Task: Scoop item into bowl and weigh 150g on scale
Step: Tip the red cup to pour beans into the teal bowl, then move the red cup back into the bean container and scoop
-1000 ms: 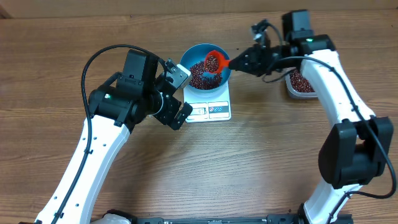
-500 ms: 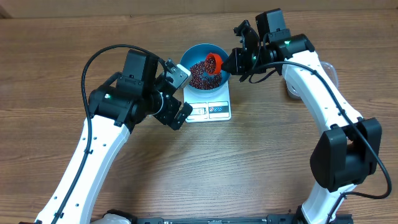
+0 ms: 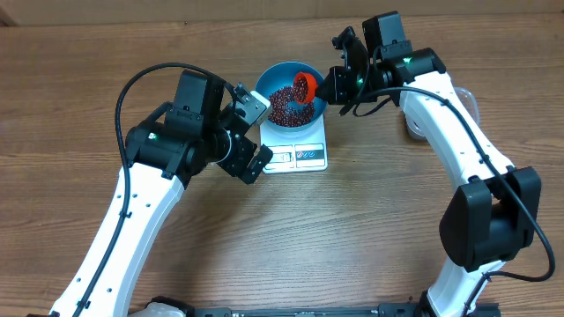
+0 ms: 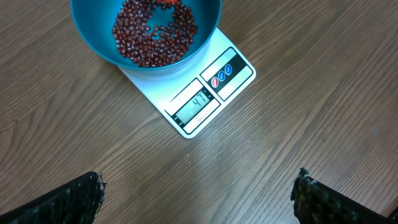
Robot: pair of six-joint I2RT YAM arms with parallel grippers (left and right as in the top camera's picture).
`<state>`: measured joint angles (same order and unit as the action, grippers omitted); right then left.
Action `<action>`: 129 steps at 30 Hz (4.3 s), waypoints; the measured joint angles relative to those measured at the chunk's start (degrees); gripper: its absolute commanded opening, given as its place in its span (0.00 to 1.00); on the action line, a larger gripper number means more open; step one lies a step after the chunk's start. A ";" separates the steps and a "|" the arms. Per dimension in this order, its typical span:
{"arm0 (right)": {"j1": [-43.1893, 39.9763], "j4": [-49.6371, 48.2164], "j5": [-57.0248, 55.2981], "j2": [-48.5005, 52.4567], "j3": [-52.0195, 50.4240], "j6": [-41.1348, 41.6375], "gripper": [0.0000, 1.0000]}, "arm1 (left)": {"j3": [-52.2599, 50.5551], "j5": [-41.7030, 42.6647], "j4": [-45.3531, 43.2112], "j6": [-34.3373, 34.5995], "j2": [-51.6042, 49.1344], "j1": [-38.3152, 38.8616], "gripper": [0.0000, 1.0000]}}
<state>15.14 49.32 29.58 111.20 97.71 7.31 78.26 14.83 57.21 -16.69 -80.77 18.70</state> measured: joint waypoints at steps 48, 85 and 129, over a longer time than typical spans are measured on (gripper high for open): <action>16.52 9.75 -37.18 -0.92 10.21 -4.63 0.04 | 0.00 0.02 0.00 0.00 0.00 0.00 0.99; 15.28 10.64 -35.58 -2.10 10.27 -5.20 0.04 | 0.00 0.02 -0.02 0.00 0.00 0.00 1.00; -27.19 23.65 -14.73 -16.09 12.96 -5.18 0.04 | 0.00 0.00 0.00 0.00 0.00 0.00 0.99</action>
<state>-12.05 72.97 14.85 95.11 110.67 2.13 78.26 14.83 57.21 -16.69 -80.77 18.70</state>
